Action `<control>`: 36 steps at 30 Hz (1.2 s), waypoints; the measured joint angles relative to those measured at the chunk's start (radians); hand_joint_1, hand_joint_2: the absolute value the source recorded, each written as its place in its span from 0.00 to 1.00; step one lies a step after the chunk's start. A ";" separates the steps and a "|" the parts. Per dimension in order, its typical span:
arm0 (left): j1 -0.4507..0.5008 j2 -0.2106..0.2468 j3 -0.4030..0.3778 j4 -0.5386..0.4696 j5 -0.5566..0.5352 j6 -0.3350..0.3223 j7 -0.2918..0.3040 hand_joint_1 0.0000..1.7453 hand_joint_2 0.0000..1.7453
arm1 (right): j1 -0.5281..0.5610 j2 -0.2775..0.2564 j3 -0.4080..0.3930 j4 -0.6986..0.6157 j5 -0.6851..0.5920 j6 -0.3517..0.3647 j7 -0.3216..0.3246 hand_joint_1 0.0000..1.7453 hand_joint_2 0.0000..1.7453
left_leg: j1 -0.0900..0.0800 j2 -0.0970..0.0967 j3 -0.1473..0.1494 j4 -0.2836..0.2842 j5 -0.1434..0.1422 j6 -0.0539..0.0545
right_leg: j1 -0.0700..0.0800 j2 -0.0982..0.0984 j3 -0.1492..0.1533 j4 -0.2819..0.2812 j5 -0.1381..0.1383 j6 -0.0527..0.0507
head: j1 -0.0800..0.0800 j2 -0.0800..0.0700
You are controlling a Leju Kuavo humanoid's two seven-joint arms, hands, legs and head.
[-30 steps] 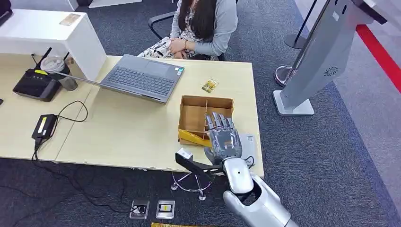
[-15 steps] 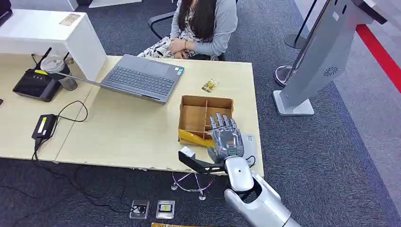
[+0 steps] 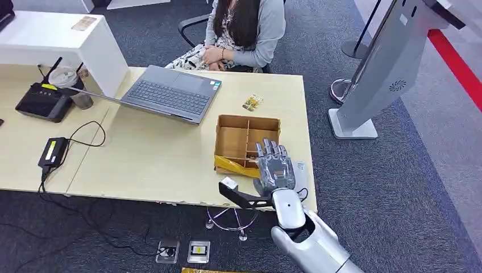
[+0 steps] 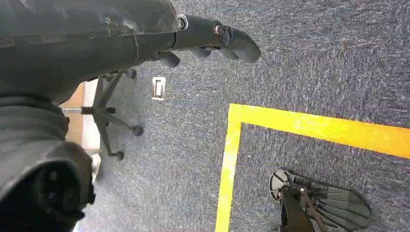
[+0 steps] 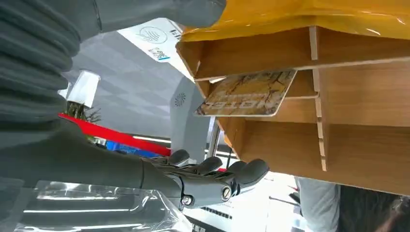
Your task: Pass the card to the sensor for recognition and then transmit it.
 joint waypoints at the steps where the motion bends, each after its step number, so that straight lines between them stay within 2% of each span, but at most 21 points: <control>1: 0.000 0.001 0.000 0.000 -0.001 0.000 -0.001 0.00 0.00 | 0.000 0.000 0.000 0.003 0.000 -0.001 0.000 0.00 1.00 | 0.000 0.000 0.000 0.000 0.000 0.000 | 0.000 0.000 0.000 0.000 0.000 0.000 | 0.000 0.000; 25: 0.000 0.006 0.000 0.000 -0.009 -0.010 -0.011 0.00 0.00 | -0.023 0.003 0.000 0.064 -0.015 -0.027 -0.014 0.00 1.00 | 0.000 0.000 0.000 0.000 0.000 0.000 | 0.000 0.000 0.000 0.000 0.000 0.000 | 0.000 0.000; 26: 0.000 0.006 0.000 0.000 -0.010 -0.011 -0.012 0.00 0.00 | -0.023 0.003 0.000 0.068 -0.015 -0.028 -0.013 0.15 1.00 | 0.000 0.000 0.000 0.000 0.000 0.000 | 0.000 0.000 0.000 0.000 0.000 0.000 | 0.000 0.000; 27: 0.000 0.006 0.000 0.000 -0.011 -0.011 -0.014 0.00 0.00 | -0.023 0.003 0.000 0.071 -0.015 -0.029 -0.012 1.00 1.00 | 0.000 0.000 0.000 0.000 0.000 0.000 | 0.000 0.000 0.000 0.000 0.000 0.000 | 0.000 0.000; 36: 0.000 0.013 0.000 0.000 -0.012 -0.014 -0.019 0.00 0.00 | -0.025 0.004 -0.001 0.098 -0.016 -0.034 -0.009 1.00 1.00 | 0.000 0.000 0.000 0.000 0.000 0.000 | 0.000 0.000 0.000 0.000 0.000 0.000 | 0.000 0.000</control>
